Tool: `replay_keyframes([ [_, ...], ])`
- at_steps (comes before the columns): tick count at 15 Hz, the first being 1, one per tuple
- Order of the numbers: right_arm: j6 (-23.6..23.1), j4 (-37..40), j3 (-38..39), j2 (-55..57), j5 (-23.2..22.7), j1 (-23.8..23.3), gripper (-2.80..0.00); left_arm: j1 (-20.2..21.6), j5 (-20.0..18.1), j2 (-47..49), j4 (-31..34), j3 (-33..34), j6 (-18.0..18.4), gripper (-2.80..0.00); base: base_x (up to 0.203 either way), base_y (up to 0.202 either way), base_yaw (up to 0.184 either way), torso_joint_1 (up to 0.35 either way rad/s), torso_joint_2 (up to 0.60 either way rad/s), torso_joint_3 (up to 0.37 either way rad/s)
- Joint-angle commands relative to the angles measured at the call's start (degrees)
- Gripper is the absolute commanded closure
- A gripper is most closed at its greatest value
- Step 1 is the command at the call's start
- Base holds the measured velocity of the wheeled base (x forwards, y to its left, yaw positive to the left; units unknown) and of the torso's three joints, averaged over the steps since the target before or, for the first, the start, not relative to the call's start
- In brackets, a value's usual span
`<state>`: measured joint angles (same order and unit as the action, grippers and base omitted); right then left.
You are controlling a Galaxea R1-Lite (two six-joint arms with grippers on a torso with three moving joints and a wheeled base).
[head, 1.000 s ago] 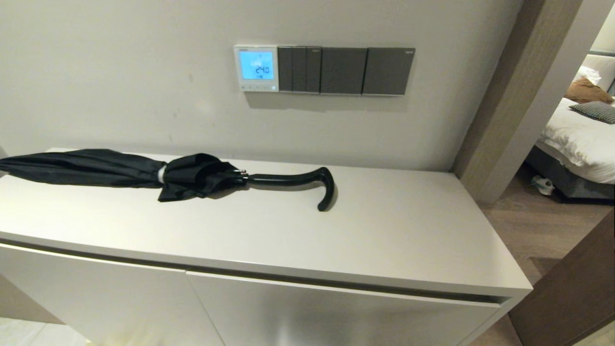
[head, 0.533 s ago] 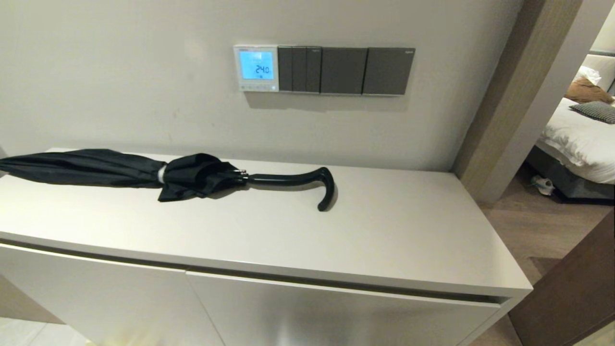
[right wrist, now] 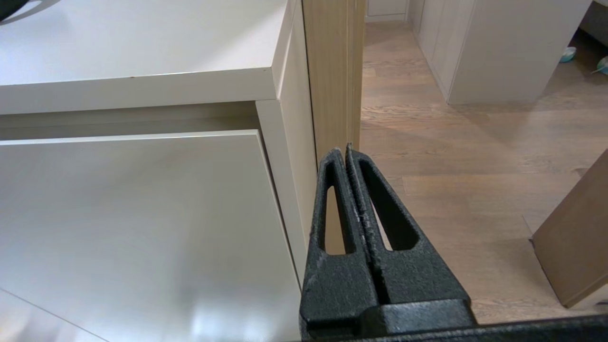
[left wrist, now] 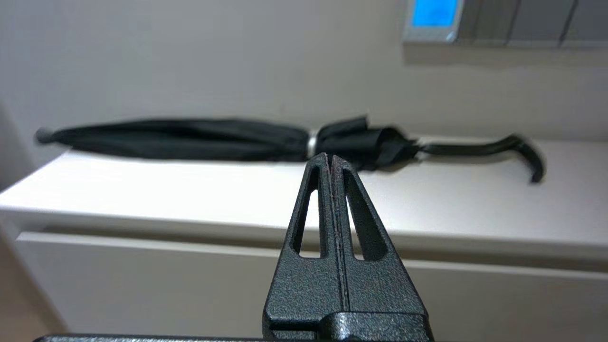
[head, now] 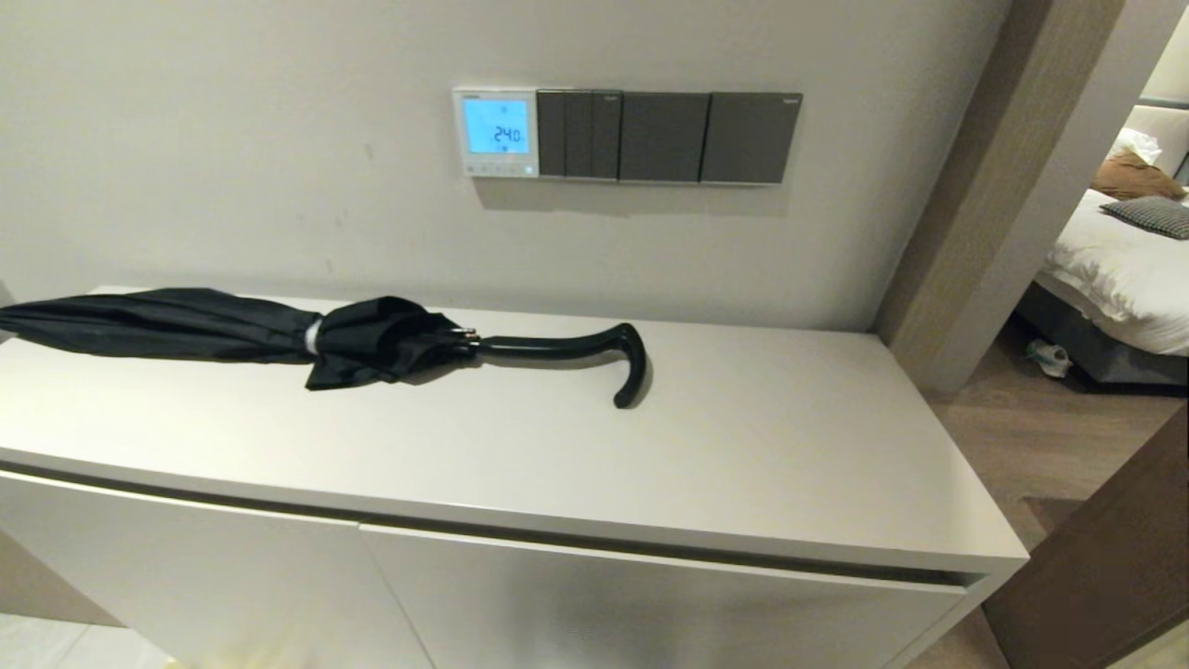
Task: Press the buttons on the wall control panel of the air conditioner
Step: Turn off the central air conditioner
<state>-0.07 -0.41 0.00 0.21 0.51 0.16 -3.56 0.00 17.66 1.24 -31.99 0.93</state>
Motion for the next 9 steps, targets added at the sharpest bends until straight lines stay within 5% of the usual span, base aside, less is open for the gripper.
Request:
replay_keyframes([
  [1, 0.0, 0.0, 0.2, 0.1, 0.0, 0.0, 0.0, -1.9, -0.1, 12.0, -0.2, -7.1, -0.4, 0.0, 0.0, 0.0, 0.0, 0.0, 0.0, 0.0],
  [9, 0.0, 0.0, 0.2, 0.1, -0.1, 0.0, 0.0, -3.2, -8.2, 38.5, -3.9, -23.5, -3.5, 0.0, 0.0, 0.0, 0.0, 0.0, 0.0, 0.0],
])
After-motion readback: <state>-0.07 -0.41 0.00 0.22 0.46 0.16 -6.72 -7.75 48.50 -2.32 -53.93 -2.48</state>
